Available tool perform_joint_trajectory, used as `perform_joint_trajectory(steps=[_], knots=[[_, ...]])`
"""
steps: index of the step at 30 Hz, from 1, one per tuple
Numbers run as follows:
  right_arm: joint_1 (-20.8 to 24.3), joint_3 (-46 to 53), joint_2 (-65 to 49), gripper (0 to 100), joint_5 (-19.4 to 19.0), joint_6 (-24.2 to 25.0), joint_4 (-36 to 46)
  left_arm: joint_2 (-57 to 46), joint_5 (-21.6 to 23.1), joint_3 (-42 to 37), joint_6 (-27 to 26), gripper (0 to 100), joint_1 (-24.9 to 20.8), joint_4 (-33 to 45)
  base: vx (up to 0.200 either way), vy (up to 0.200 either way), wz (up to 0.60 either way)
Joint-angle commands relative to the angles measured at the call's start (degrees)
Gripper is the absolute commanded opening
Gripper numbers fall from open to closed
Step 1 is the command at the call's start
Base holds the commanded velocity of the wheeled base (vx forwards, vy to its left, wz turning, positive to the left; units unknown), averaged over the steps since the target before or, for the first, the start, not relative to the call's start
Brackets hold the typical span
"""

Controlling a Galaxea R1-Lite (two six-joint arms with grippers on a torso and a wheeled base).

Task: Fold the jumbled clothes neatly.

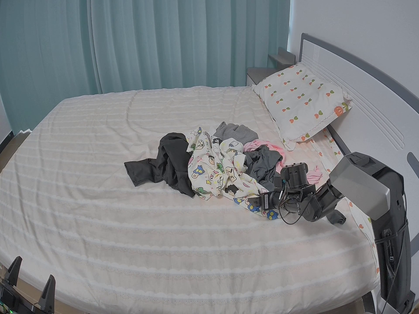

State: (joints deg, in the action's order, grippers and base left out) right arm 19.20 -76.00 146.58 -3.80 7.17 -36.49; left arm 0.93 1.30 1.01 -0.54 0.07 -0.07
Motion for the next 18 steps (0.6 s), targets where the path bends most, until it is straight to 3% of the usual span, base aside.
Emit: perform_joint_trajectory(steps=[1,8,9,18], knots=[[0.1,-1.3,1.7,100,0.0,0.0,0.9,-0.9,0.0,-1.0,0.1,100,0.0,0.0,0.000,0.000,0.00],[1.0,-5.1,4.1,100,0.0,-0.8,2.9,-0.9,0.0,-1.0,0.1,100,0.0,0.0,0.000,0.000,0.00],[1.3,-5.7,4.5,0,0.1,-0.9,3.3,-0.9,0.0,-1.0,0.1,100,0.0,0.0,0.000,0.000,0.00],[2.0,-5.3,4.5,0,0.2,-2.6,4.7,-0.9,-0.1,-1.0,0.1,100,0.1,0.0,0.000,0.000,0.00]])
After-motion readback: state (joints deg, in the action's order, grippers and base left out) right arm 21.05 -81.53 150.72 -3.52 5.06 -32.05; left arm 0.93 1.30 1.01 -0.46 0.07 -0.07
